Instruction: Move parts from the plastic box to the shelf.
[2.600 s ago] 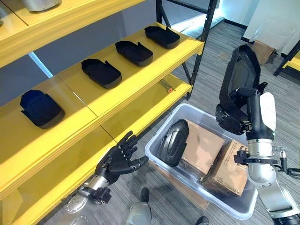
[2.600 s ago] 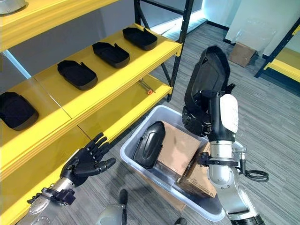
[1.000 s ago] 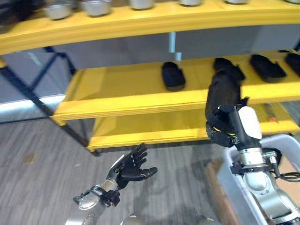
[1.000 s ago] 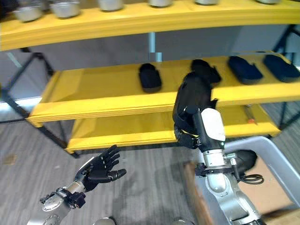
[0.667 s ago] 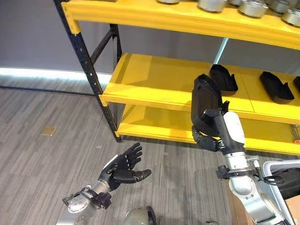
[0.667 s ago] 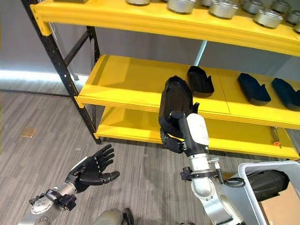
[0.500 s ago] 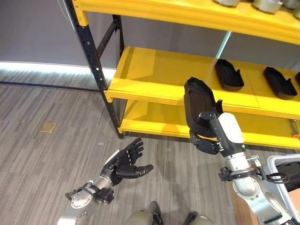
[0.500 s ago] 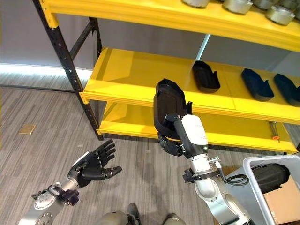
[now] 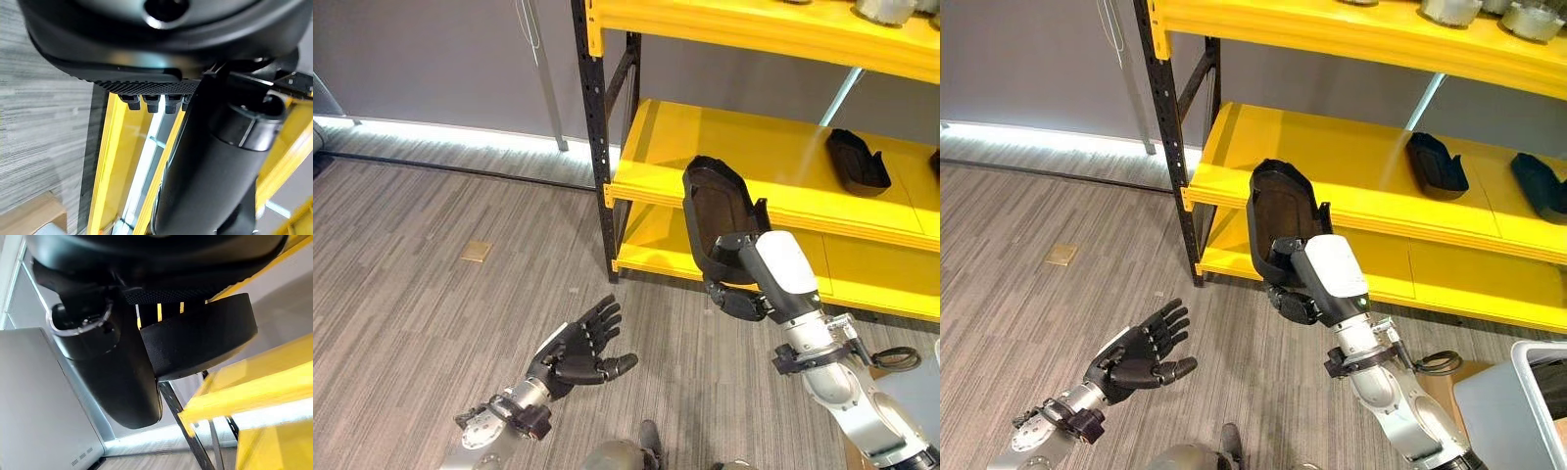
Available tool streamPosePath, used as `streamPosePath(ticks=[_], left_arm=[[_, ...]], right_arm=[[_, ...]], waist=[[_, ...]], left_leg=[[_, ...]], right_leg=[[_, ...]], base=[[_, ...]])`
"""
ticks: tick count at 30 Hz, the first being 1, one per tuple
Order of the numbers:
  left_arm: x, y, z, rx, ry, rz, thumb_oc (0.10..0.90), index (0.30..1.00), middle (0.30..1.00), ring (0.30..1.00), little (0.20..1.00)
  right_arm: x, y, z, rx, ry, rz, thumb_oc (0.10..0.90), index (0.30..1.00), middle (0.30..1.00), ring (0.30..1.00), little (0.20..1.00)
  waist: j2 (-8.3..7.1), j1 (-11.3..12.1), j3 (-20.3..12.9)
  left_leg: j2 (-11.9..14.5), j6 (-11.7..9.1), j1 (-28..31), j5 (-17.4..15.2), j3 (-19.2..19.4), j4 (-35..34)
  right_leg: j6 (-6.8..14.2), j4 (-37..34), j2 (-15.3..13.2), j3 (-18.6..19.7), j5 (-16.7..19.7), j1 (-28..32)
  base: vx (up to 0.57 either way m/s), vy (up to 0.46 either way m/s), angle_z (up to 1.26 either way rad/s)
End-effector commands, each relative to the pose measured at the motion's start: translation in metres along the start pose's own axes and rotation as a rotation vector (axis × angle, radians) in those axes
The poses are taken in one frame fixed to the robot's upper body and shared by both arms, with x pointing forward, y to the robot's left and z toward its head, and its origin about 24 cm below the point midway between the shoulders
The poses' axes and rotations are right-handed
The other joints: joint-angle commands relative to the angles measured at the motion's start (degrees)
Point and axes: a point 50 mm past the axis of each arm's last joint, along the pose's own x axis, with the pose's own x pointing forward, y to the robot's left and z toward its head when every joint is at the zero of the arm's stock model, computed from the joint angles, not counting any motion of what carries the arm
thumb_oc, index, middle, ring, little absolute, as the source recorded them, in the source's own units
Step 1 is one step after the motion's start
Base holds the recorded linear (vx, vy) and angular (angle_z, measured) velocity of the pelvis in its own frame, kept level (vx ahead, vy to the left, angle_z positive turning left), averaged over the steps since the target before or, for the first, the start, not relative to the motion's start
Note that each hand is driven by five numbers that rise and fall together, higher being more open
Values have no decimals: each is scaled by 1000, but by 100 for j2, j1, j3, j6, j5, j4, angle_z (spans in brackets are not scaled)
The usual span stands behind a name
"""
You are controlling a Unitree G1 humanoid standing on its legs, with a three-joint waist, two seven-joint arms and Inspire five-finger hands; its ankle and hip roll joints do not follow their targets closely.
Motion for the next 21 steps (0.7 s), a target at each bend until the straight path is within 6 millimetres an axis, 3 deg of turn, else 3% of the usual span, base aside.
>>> streamPosePath(ticks=[1, 3, 6, 8, 13, 18, 20, 21], left_arm=[[16, -22, 48, 52, -234, -138, 900, 1000, 1000, 1000, 1000], [18, -24, 49, 53, -232, -137, 900, 1000, 1000, 1000, 1000], [20, -25, 51, 64, -228, -134, 900, 1000, 1000, 1000, 1000], [19, -22, 51, 63, -227, -128, 900, 1000, 1000, 1000, 1000], [7, -16, 50, 77, -202, -128, 900, 1000, 1000, 1000, 1000], [-3, -15, 44, 45, -179, -103, 900, 1000, 1000, 1000, 1000], [-4, -17, 42, 37, -167, -110, 900, 1000, 1000, 1000, 1000], [-6, -19, 39, 40, -154, -110, 900, 1000, 1000, 1000, 1000]], right_arm=[[30, -43, 14, -68, -134, -275, 400, 300, 300, 300, 300], [28, -43, 9, -69, -108, -276, 400, 300, 300, 300, 300], [27, -38, 1, -67, -76, -275, 400, 300, 300, 300, 300], [25, -36, -1, -67, -64, -281, 400, 300, 300, 300, 300], [11, -42, -9, -68, -25, -297, 400, 300, 300, 300, 300], [12, -47, -17, -83, 20, -286, 400, 300, 300, 300, 300], [15, -48, -20, -93, 37, -285, 400, 300, 300, 300, 300], [17, -49, -22, -100, 46, -289, 400, 300, 300, 300, 300]], waist=[[-122, -84, -522], [-105, -175, -560], [-155, -252, -532], [-176, -304, -480], [-225, -358, -430], [-217, -260, -484], [-231, -234, -514], [-259, -235, -515]], left_leg=[[483, -668, 745, -34, -159, -670], [503, -732, 817, -126, -232, -696], [525, -737, 832, -173, -203, -676], [600, -755, 860, -260, -193, -597], [837, -826, 754, -362, -186, -230], [1153, -963, 872, -513, 64, 37], [1264, -1011, 886, -540, 143, 147], [1354, -1040, 859, -506, 280, 267]], right_leg=[[-198, -1493, 854, 218, 612, 234], [-125, -1771, 736, 417, 708, 187], [69, -2113, 172, 691, 1530, -68], [192, -2187, -94, 886, 1849, -183], [189, -2302, -152, 979, 1790, -70], [103, -2285, 67, 556, 1195, 225], [-1, -2308, 199, 431, 986, 324], [-166, -2344, 287, 310, 921, 381]], base=[[182, -94, 41], [184, -90, 46], [171, -167, 3], [255, -243, 37], [263, -219, 35], [401, -182, 13], [383, -222, -27], [269, -190, -9]])
